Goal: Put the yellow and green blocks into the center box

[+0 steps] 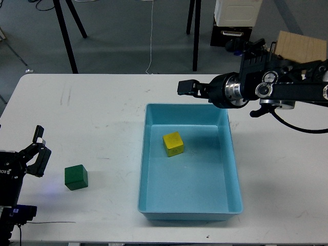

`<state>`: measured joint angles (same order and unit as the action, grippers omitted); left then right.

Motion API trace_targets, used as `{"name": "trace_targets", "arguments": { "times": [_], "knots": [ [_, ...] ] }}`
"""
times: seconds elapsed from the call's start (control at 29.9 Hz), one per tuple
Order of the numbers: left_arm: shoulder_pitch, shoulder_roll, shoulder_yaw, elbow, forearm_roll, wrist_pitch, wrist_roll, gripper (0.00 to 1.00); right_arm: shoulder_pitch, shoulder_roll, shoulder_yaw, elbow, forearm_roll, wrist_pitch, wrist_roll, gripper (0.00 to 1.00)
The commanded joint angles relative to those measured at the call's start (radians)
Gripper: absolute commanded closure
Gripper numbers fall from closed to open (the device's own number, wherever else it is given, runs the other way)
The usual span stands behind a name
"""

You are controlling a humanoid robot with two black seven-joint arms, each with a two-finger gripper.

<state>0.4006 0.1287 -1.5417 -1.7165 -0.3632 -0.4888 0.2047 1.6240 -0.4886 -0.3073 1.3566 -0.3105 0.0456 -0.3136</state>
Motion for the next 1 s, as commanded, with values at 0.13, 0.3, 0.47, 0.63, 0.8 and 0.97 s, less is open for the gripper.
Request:
{"name": "trace_targets", "arguments": {
  "times": [0.13, 0.3, 0.47, 0.63, 0.8, 0.97],
  "knots": [
    [-0.034, 0.005, -0.001, 0.002, 0.006, 0.000, 0.001, 0.00, -0.220, -0.047, 0.576, -0.407, 0.067, 0.022, 0.011, 0.00],
    [-0.037, 0.000, 0.000, 0.002, 0.007, 0.000, 0.001, 0.00, -0.448, -0.010, 1.055, -0.482, 0.083, 0.059, 0.010, 0.00],
    [-0.039, 0.006, -0.001, 0.000, 0.010, 0.000, 0.001, 0.00, -0.780, 0.021, 1.413, -0.375, 0.243, 0.192, 0.007, 0.00],
    [-0.042, 0.012, -0.006, 0.002, 0.012, 0.000, 0.001, 0.00, -1.122, 0.030, 1.661, -0.124, 0.271, 0.220, 0.008, 0.00],
    [-0.052, 0.014, -0.008, 0.002, 0.012, 0.000, 0.001, 0.00, -1.517, 0.102, 1.904, 0.163, 0.318, 0.220, 0.010, 0.00],
    [-0.049, 0.012, -0.012, 0.002, 0.024, 0.000, -0.001, 0.00, -1.800, 0.328, 2.097, 0.245, 0.430, 0.267, 0.010, 0.00]
  ]
}}
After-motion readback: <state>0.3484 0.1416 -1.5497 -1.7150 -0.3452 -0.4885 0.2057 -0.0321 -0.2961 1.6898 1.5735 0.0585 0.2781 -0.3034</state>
